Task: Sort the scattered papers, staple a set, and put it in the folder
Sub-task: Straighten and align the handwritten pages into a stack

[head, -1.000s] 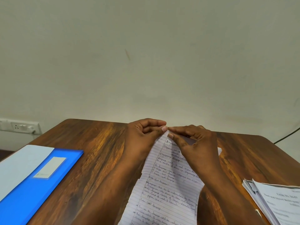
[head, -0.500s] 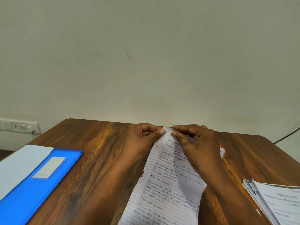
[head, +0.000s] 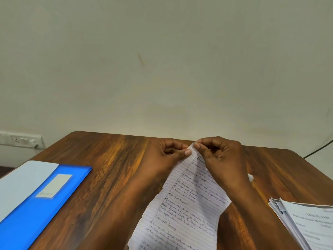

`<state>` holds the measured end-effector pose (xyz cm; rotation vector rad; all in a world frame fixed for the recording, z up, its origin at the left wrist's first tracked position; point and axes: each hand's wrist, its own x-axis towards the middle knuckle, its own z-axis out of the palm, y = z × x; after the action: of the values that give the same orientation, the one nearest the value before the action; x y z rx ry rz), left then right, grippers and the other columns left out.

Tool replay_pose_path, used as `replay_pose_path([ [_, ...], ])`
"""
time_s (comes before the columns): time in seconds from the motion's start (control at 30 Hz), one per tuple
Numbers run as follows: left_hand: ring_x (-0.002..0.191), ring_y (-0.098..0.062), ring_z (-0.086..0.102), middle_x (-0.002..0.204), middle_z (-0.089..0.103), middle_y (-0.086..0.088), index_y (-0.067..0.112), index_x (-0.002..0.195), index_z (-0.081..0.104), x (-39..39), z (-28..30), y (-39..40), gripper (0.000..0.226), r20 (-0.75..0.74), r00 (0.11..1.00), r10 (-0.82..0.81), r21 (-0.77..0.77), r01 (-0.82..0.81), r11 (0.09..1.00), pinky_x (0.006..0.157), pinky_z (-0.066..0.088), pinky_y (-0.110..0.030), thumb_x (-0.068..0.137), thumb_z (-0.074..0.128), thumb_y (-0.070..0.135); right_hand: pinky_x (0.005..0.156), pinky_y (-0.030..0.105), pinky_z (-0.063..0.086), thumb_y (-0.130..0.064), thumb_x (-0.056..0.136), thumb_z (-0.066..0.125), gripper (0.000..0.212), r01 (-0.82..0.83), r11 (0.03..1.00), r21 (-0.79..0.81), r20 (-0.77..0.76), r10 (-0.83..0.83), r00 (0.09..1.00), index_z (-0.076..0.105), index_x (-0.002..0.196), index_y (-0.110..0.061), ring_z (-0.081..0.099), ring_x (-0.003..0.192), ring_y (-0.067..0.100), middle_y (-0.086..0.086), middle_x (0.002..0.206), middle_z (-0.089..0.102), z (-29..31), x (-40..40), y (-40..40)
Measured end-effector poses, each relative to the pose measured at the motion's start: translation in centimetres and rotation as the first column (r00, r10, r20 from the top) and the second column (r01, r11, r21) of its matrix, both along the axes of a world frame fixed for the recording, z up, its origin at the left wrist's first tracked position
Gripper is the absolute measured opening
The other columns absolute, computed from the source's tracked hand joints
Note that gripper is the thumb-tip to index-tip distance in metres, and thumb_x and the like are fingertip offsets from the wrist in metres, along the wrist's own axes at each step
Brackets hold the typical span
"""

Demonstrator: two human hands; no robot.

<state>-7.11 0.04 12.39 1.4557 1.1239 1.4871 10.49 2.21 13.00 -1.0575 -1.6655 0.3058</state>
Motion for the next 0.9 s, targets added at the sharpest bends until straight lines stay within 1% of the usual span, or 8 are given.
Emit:
replay_pose_path([
  [0.1,0.08,-0.02,0.079,0.084,0.081,-0.009,0.004,0.094,0.08,-0.9,-0.2,0.5,0.013,-0.104,0.993,-0.048,-0.049,0.043,0.998,0.069,0.063,-0.027,0.083,0.083,0.01,0.061,0.004,0.046,-0.027,0.087,0.082,0.009,0.04,0.999,-0.036,-0.018,-0.041,0.999,0.079,0.09,-0.035,0.064,0.084,-0.015,-0.027,0.081,0.07,-0.1,0.3,0.3],
  [0.27,0.081,-0.021,0.079,0.084,0.081,-0.008,0.004,0.094,0.08,-1.4,-0.6,0.7,0.013,-0.162,0.985,-0.051,-0.053,0.042,0.998,0.076,0.065,-0.034,0.083,0.083,0.01,0.064,0.008,0.047,-0.03,0.088,0.082,0.007,0.013,0.998,-0.064,-0.044,-0.016,0.999,0.078,0.089,-0.036,0.067,0.084,-0.011,-0.023,0.081,0.073,0.1,0.3,0.3],
  [0.47,0.081,-0.02,0.079,0.083,0.081,-0.006,0.005,0.093,0.08,-1.2,-0.6,0.8,0.014,-0.176,0.984,-0.015,-0.035,0.009,0.999,0.079,0.066,-0.039,0.082,0.085,0.013,0.072,0.018,0.053,-0.028,0.084,0.084,0.01,-0.043,0.995,-0.085,-0.064,0.037,0.997,0.079,0.085,-0.037,0.07,0.084,-0.008,-0.021,0.081,0.076,0.6,0.5,0.1],
  [0.63,0.087,-0.018,0.079,0.091,0.082,-0.004,0.008,0.1,0.08,-1.8,-0.7,1.1,0.018,-0.31,0.941,-0.137,-0.119,0.105,0.987,0.081,0.065,-0.037,0.084,0.084,0.015,0.075,0.026,0.057,-0.028,0.085,0.083,0.021,0.012,0.999,-0.039,-0.066,-0.015,0.998,0.074,0.078,-0.045,0.069,0.084,-0.004,-0.022,0.08,0.074,0.7,0.6,-0.1],
  [0.73,0.083,-0.015,0.079,0.089,0.082,-0.002,0.008,0.096,0.08,-2.0,-0.8,1.1,0.012,-0.342,0.93,-0.136,-0.121,0.1,0.988,0.074,0.064,-0.03,0.086,0.082,0.013,0.08,0.035,0.062,-0.03,0.086,0.082,0.016,0.023,0.999,-0.033,-0.04,-0.024,0.999,0.075,0.081,-0.044,0.07,0.083,-0.002,-0.02,0.082,0.075,0.7,0.7,-0.2],
  [0.8,0.082,-0.014,0.079,0.088,0.082,-0.001,0.009,0.095,0.08,-2.0,-0.8,1.1,0.011,-0.33,0.94,-0.09,-0.11,0.057,0.992,0.074,0.064,-0.031,0.085,0.082,0.014,0.084,0.039,0.063,-0.033,0.086,0.082,0.005,0.003,0.999,-0.048,-0.049,-0.005,0.999,0.08,0.088,-0.036,0.071,0.085,-0.002,-0.019,0.085,0.077,0.8,0.7,-0.2],
  [0.83,0.081,-0.014,0.079,0.087,0.082,0.0,0.011,0.095,0.081,-2.1,-0.8,1.1,0.011,-0.32,0.945,-0.063,-0.112,0.028,0.993,0.076,0.065,-0.034,0.086,0.082,0.015,0.086,0.04,0.063,-0.038,0.084,0.082,0.01,-0.005,0.998,-0.063,-0.05,0.002,0.999,0.081,0.093,-0.034,0.072,0.088,-0.002,-0.019,0.088,0.078,0.9,0.7,-0.3],
  [0.9,0.081,-0.015,0.079,0.087,0.082,0.001,0.014,0.095,0.081,-2.5,-0.8,1.1,0.009,-0.285,0.958,-0.012,-0.11,-0.02,0.994,0.076,0.065,-0.039,0.086,0.081,0.017,0.093,0.044,0.06,-0.062,0.075,0.078,0.04,0.014,0.995,-0.101,-0.005,-0.014,1.0,0.078,0.105,-0.035,0.072,0.095,0.001,-0.02,0.098,0.077,0.8,0.8,-0.2],
])
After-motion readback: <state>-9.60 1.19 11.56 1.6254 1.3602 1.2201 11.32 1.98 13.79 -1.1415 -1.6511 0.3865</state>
